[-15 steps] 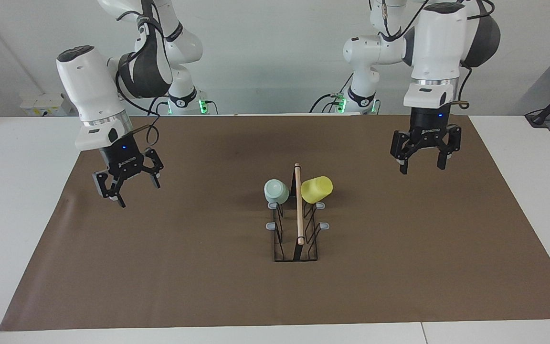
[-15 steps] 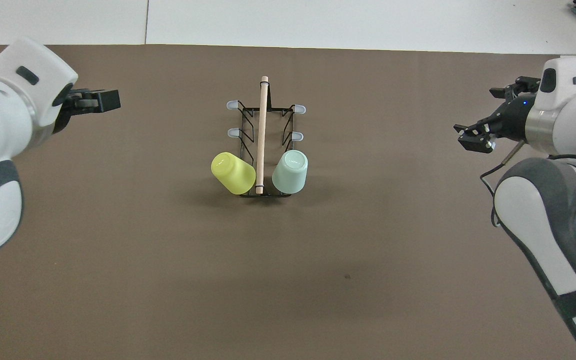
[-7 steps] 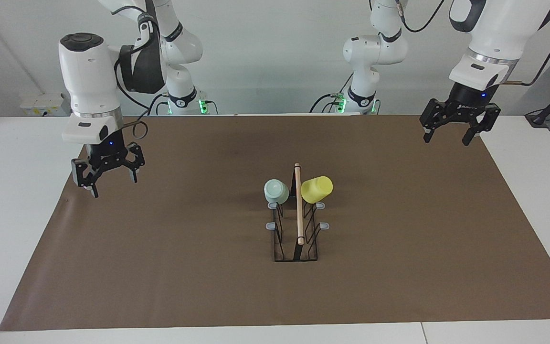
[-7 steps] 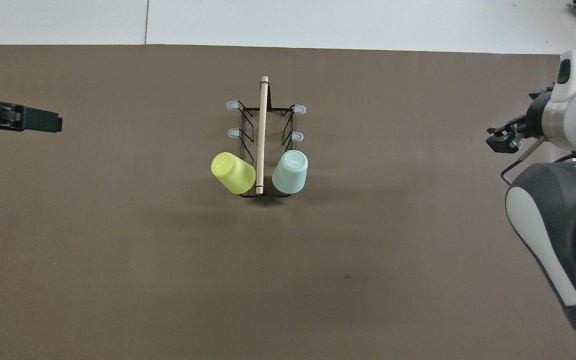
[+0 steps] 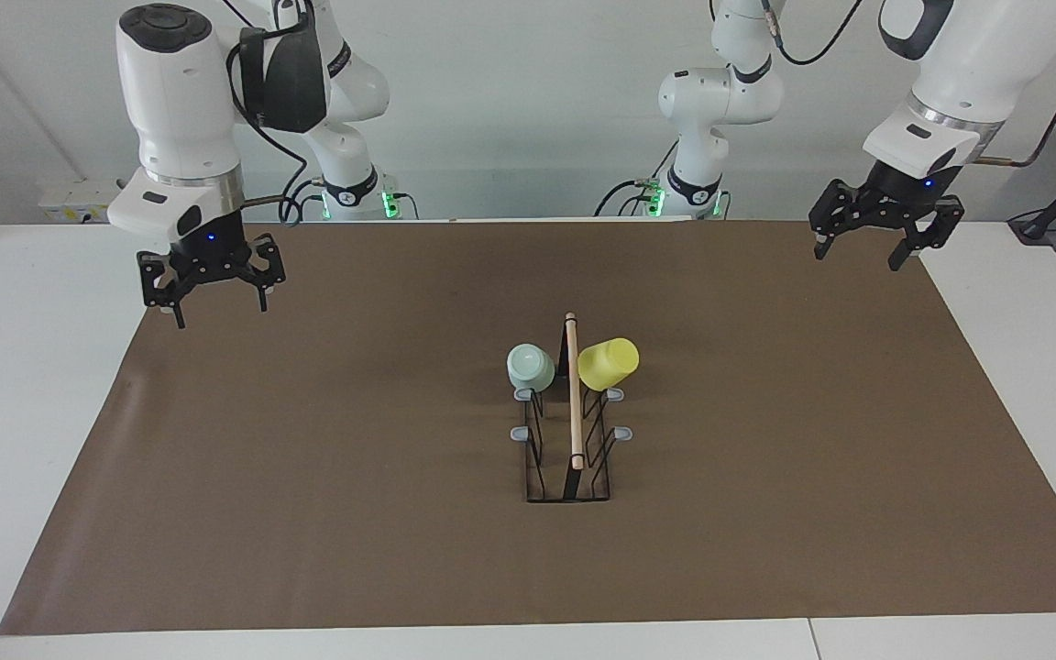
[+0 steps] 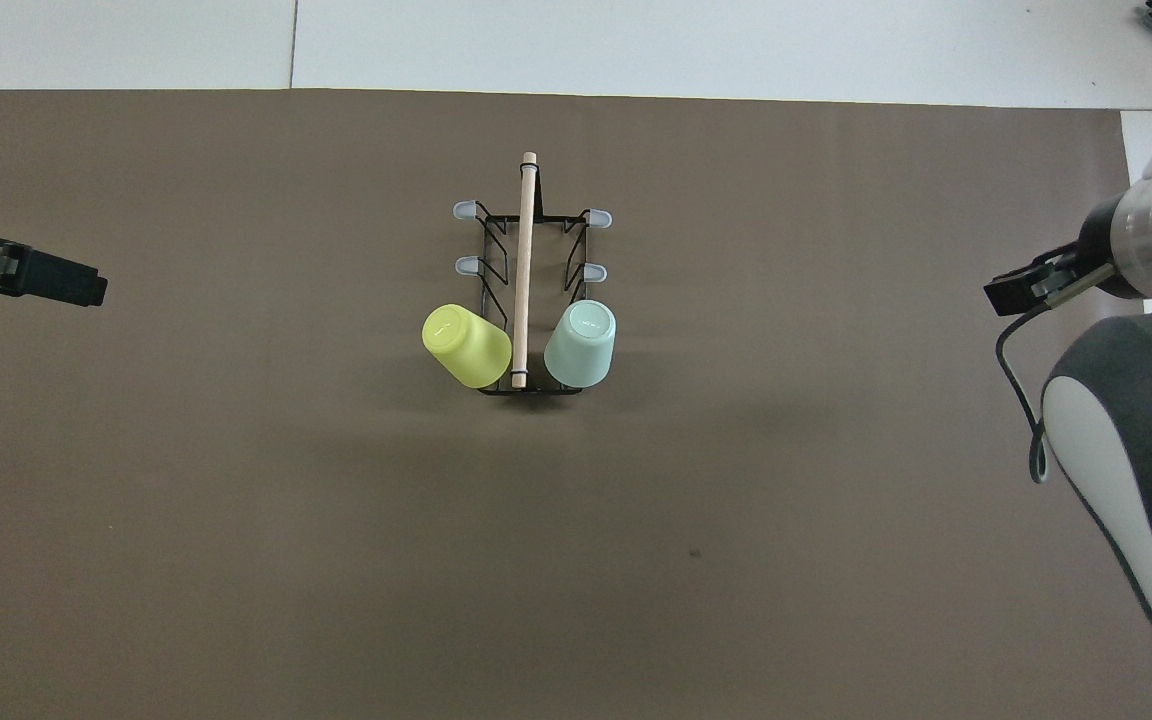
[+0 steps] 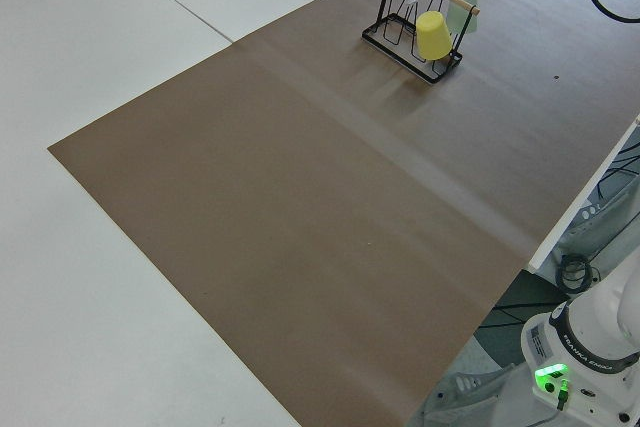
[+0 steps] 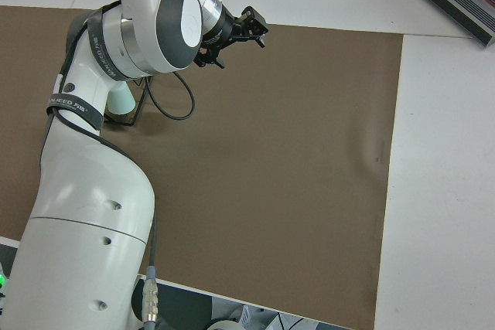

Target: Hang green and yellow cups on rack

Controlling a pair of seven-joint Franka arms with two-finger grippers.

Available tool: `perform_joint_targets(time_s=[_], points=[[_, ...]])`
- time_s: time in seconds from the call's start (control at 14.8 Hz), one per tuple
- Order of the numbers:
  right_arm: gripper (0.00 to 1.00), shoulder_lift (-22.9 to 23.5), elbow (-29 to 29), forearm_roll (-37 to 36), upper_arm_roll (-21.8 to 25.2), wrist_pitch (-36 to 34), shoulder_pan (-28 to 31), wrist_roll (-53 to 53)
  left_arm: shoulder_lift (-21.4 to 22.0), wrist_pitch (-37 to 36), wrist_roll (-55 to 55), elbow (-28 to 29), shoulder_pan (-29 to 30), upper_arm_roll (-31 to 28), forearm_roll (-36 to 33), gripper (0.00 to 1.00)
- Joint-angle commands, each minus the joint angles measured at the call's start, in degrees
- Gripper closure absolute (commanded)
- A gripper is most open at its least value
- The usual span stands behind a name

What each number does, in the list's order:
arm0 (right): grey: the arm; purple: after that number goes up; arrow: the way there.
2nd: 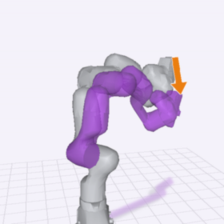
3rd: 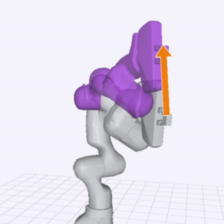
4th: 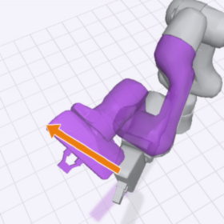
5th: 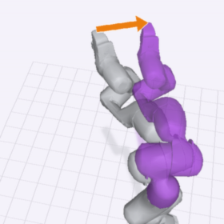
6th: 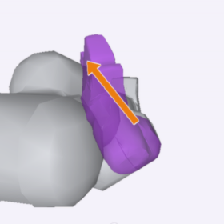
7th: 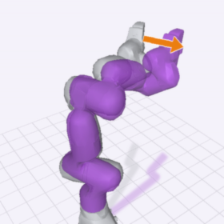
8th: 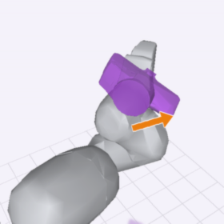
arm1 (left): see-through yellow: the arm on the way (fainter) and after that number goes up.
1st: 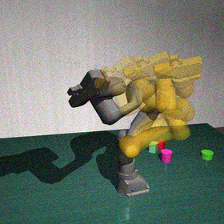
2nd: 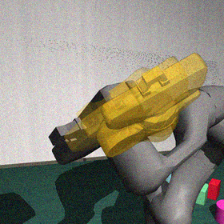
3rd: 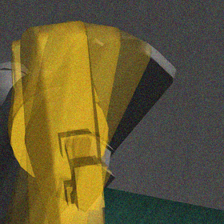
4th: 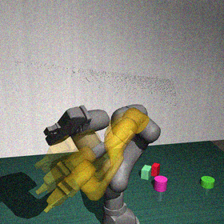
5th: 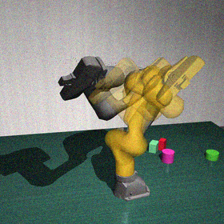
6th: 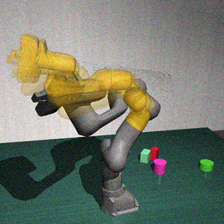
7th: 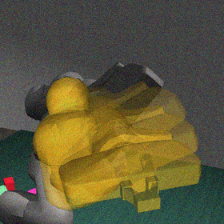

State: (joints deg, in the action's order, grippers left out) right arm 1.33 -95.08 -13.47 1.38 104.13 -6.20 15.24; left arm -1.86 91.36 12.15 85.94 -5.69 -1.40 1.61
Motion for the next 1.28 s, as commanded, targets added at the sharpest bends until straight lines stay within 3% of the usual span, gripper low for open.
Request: perform_joint_targets(time_s=[0.0,0.27,0.54,0.88,1.21], points=[[0.00,0.2,4.3,1.4,-0.7,-8.6,-0.7,-9.4,3.9,-0.7,0.5,6.1,-0.8,-1.3,0.3,0.00],[0.00,-1.0,8.1,14.5,1.3,-16.2,0.1,-18.6,5.8,0.6,-2.7,10.4,-0.5,-1.2,0.3,0.00],[0.00,-4.4,3.9,14.8,1.6,-17.0,0.9,-20.3,5.4,0.1,-3.0,9.6,-0.3,-0.8,0.2,0.00],[0.00,-4.4,3.8,14.0,1.6,-16.3,1.7,-19.7,5.1,-1.6,-3.8,8.4,3.7,4.5,-2.7,0.00],[0.00,-2.6,4.4,12.2,1.5,-18.5,5.1,-11.9,5.1,-1.5,-3.7,8.4,3.5,4.3,-2.0,0.00]])
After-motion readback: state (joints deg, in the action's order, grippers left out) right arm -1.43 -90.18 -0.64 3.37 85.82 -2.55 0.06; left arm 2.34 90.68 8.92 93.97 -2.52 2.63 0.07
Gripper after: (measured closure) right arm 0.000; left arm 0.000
